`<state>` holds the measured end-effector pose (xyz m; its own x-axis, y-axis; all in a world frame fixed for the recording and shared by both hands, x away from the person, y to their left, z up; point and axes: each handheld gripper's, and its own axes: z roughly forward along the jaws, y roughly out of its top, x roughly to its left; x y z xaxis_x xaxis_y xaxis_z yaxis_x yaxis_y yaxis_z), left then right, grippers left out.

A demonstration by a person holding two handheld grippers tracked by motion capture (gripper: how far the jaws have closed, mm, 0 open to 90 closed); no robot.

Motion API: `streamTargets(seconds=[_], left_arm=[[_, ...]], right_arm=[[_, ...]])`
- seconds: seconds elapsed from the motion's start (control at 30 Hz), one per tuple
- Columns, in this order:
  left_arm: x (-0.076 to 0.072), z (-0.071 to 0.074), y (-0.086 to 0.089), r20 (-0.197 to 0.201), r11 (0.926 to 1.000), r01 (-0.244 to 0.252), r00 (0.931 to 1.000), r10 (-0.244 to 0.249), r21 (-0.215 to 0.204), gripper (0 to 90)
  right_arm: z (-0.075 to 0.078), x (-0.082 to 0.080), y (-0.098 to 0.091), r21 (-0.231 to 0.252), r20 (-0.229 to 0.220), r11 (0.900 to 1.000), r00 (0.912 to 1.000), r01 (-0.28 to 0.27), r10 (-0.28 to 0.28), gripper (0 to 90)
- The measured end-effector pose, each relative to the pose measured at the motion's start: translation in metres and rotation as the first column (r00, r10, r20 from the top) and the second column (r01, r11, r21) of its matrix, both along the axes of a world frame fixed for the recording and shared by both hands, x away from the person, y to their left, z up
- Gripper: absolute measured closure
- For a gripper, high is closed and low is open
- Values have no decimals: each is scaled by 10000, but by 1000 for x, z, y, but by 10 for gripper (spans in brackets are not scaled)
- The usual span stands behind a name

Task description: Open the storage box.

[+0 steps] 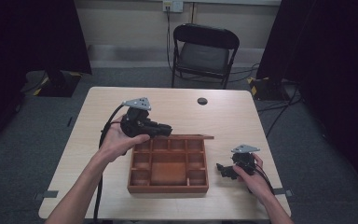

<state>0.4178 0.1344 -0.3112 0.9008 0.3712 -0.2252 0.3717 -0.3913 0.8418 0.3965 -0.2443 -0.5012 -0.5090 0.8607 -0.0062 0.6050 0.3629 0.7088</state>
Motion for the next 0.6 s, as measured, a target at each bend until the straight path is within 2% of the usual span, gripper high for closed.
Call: streamTargets(seconds=[0.13,0.6], left_arm=[[2,0,1,-92,10000,37,10000,-37,-51,832],[-3,-3,1,16,10000,39,10000,-38,-53,832]], right_arm=[[0,0,0,1,0,10000,10000,-1,1,3],[0,0,0,0,-1,10000,10000,0,0,3]])
